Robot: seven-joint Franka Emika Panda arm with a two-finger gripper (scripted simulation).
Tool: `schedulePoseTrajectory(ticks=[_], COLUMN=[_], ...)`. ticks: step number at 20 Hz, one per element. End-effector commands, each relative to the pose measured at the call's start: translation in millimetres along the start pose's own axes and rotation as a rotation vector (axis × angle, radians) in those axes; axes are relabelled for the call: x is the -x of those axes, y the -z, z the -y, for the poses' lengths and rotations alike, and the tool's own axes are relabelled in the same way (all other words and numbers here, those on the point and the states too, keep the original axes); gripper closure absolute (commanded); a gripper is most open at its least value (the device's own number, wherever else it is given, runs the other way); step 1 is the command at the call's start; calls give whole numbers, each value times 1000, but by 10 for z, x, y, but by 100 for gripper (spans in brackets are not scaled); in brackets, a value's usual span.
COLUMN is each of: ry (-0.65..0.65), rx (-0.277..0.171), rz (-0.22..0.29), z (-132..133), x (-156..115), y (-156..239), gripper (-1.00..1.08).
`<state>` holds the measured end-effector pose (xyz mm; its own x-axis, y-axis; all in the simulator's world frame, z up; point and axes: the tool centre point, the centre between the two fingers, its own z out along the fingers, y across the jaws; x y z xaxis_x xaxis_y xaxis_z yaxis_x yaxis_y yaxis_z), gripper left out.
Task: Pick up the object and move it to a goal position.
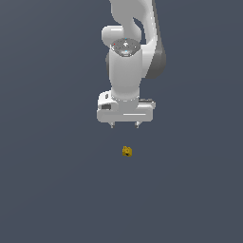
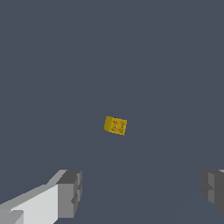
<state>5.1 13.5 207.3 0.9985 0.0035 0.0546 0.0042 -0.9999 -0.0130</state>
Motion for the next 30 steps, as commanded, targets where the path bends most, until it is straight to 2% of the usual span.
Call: schedulePoseTrajectory(ticks=[1, 11, 20, 30], ry=[0, 38, 69, 225], rx=[0, -14, -12, -5], rz=[0, 25, 26, 31], z=[0, 340, 331, 309], x=[0, 55, 43, -10], y=[0, -30, -60, -213], gripper=[-92, -92, -92, -92])
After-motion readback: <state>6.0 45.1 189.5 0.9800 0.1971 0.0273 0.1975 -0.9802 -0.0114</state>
